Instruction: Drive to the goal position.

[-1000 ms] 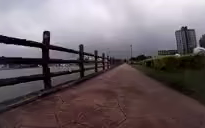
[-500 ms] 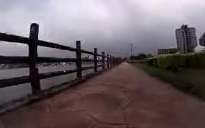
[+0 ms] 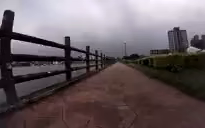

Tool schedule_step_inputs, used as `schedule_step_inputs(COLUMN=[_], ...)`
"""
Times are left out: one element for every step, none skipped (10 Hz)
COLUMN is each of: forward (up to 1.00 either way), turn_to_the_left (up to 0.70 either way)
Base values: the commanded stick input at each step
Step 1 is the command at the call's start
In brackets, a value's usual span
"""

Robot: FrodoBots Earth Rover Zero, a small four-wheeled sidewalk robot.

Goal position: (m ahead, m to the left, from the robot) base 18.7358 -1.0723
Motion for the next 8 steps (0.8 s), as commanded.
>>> schedule_step_inputs(forward=[1.0,1.0,1.0,1.0,1.0,1.0,1.0,1.0], turn_to_the_left=[-0.39,-0.27,-0.13,0.0,0.0,0.0,0.0,0.0])
